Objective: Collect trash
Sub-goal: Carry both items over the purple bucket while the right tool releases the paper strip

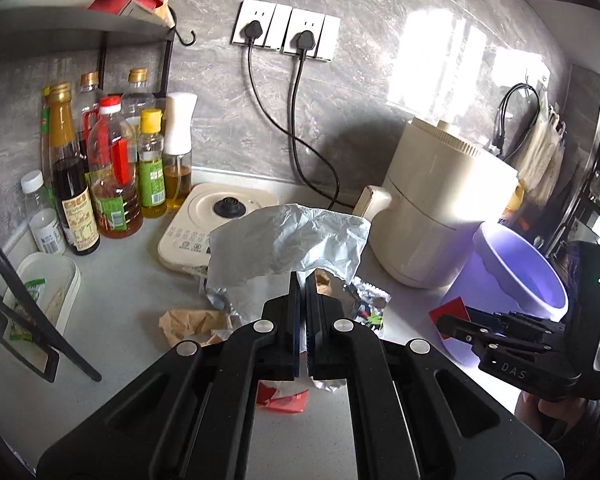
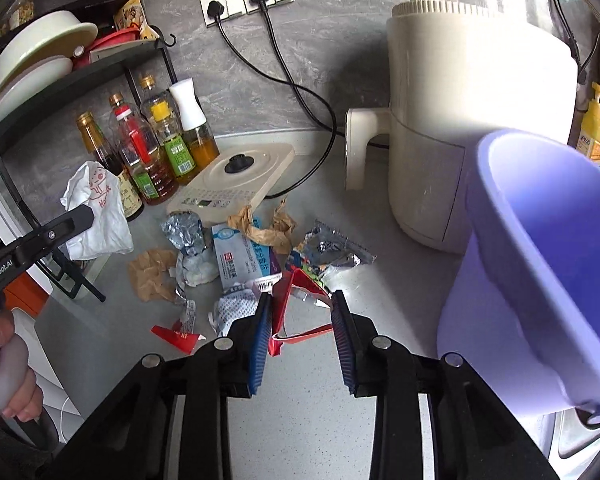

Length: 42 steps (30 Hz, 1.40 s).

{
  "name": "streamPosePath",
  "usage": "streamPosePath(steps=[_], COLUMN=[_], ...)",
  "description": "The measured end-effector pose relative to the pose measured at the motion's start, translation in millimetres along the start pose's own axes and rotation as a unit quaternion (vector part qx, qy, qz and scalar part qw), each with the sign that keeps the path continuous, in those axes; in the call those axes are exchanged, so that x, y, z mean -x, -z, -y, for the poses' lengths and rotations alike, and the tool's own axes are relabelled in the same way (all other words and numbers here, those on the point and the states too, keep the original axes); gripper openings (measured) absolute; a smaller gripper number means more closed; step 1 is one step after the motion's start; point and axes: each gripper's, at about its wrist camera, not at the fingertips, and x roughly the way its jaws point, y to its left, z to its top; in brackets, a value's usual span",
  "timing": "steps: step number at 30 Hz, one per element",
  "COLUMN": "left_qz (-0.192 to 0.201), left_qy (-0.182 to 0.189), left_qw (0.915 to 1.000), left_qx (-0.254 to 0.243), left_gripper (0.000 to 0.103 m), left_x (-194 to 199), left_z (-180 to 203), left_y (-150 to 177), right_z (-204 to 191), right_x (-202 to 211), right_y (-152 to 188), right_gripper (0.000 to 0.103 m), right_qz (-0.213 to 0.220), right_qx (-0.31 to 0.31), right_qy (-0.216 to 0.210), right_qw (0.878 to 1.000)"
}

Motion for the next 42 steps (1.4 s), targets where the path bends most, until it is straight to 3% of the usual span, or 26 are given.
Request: streamPosePath(steps=[9, 15, 29, 31, 33, 42], left_qz=[0.034, 0.031, -0.001, -0.012, -0.023, -0.046], left_qy=[0.045, 0.094, 0.193, 0.205, 0.219, 0.272], left_qw=[0.9982, 0.9950, 0.9783, 0.9754, 0.9720, 0.9557], left_qx=[-0.018, -0.014, -0.076, -0.081, -0.083, -0.102], left_gripper=[0.003, 0.003, 0.003, 0.003, 0.003, 0.003], left_x=[-2.6, -16.3, -45.6, -51.3, -58.3, -73.3], left_z=[42.3, 72.3, 166.5, 176.8, 186.9, 231.9], left_y=[-41.9, -58.2, -62.3, -58.8, -54.9, -51.4], right_z=[7.9, 38.3, 120.9, 128.9, 137.9, 159.5], right_x=[59.6, 87.8, 132.1, 132.0, 129.6, 152.1], right_y=[-47.6, -63.8, -57.1, -52.9, -45.7, -23.8], right_gripper=[0.030, 0.030, 0.032, 0.042, 0.064, 0.066], right_qz=[0.083, 0.113, 0.131, 0.124, 0.118, 0.120], right_qx=[0.008, -0.014, -0.080, -0.085, -0.093, -0.121], right_qy=[-0.005, 0.024, 0.114, 0.120, 0.120, 0.150], right_qw=[0.997, 0.993, 0.982, 0.981, 0.981, 0.974])
